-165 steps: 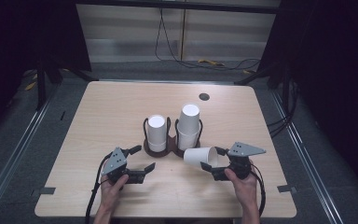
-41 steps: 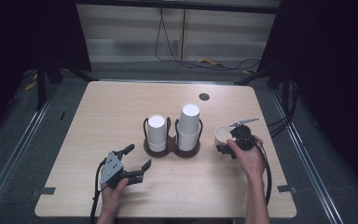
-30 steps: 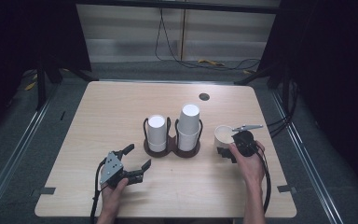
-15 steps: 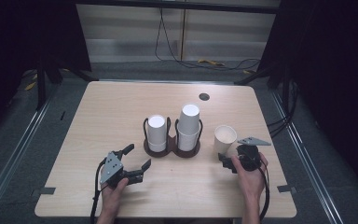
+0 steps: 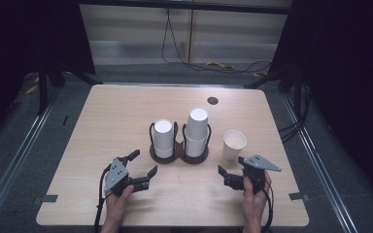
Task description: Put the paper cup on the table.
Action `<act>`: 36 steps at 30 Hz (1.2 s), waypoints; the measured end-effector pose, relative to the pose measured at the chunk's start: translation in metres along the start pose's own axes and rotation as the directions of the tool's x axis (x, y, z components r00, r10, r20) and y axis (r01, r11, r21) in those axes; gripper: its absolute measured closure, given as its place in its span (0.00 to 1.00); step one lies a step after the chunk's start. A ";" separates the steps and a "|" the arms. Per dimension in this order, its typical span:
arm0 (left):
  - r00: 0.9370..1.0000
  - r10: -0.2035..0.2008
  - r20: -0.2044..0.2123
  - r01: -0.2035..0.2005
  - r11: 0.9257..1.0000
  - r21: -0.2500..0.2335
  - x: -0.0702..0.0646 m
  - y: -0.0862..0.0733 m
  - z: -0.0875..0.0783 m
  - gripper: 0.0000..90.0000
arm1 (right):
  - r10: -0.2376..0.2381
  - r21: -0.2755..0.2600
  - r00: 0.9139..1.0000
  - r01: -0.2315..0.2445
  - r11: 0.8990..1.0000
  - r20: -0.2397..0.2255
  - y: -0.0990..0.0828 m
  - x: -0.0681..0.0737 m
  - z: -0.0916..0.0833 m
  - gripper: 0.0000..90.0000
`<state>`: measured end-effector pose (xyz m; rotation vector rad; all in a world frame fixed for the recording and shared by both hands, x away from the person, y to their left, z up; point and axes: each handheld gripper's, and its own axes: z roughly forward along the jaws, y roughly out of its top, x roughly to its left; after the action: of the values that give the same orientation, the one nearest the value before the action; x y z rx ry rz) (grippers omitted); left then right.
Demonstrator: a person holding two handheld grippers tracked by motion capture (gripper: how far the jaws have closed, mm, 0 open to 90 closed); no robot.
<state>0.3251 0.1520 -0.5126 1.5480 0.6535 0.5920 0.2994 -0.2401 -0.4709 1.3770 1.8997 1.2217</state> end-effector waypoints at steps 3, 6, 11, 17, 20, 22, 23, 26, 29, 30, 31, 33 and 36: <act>1.000 0.001 0.000 -0.001 1.000 0.000 0.000 0.000 0.000 0.18 | 0.014 -0.036 1.000 -0.013 0.999 0.010 -0.001 0.009 0.003 0.15; 1.000 -0.004 -0.005 0.004 1.000 -0.002 0.000 0.000 0.000 0.18 | 0.006 -0.087 1.000 -0.004 0.996 0.026 -0.003 0.016 0.005 0.15; 1.000 -0.005 -0.008 0.005 1.000 -0.002 0.000 0.000 0.000 0.18 | -0.025 -0.170 1.000 0.024 0.985 -0.002 -0.005 0.031 0.010 0.15; 1.000 -0.015 -0.023 0.015 1.000 -0.016 -0.001 -0.001 -0.001 0.18 | -0.065 -0.241 0.997 0.071 0.968 0.034 -0.008 0.050 0.020 0.15; 0.999 -0.021 -0.024 0.021 1.000 -0.016 -0.001 -0.001 -0.001 0.18 | -0.063 -0.280 0.996 0.076 0.957 0.057 -0.011 0.061 0.029 0.14; 1.000 -0.017 -0.026 0.017 1.000 -0.003 -0.002 0.000 -0.001 0.18 | -0.068 -0.298 0.996 0.084 0.951 0.066 -0.012 0.064 0.031 0.14; 1.000 -0.013 -0.027 0.013 1.000 0.000 -0.002 0.000 -0.001 0.18 | -0.064 -0.326 0.995 0.087 0.941 0.079 -0.013 0.066 0.033 0.14; 1.000 -0.002 -0.027 0.002 1.000 0.007 -0.003 0.000 -0.001 0.17 | -0.057 -0.352 0.992 0.093 0.931 0.113 -0.016 0.068 0.037 0.14; 0.999 -0.026 -0.035 0.027 1.000 0.013 -0.004 0.000 -0.003 0.17 | -0.054 -0.368 0.992 0.095 0.925 0.118 -0.019 0.071 0.039 0.14; 0.999 -0.022 -0.041 0.023 1.000 0.011 -0.005 0.000 -0.003 0.17 | -0.055 -0.368 0.992 0.094 0.925 0.117 -0.020 0.071 0.040 0.14; 0.999 -0.026 -0.041 0.027 1.000 0.010 -0.005 0.000 -0.003 0.17 | -0.057 -0.365 0.992 0.094 0.926 0.111 -0.022 0.072 0.042 0.14; 0.999 -0.018 -0.046 0.019 1.000 0.014 -0.005 0.000 -0.003 0.17 | -0.065 -0.372 0.991 0.103 0.922 0.114 -0.023 0.074 0.043 0.14; 0.999 -0.022 -0.048 0.022 1.000 0.014 -0.005 0.000 -0.003 0.17 | -0.074 -0.373 0.992 0.108 0.922 0.104 -0.023 0.074 0.043 0.14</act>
<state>0.3198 0.1505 -0.5120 1.5418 0.7118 0.6110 0.2946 -0.1578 -0.5033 1.1042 1.5467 1.3698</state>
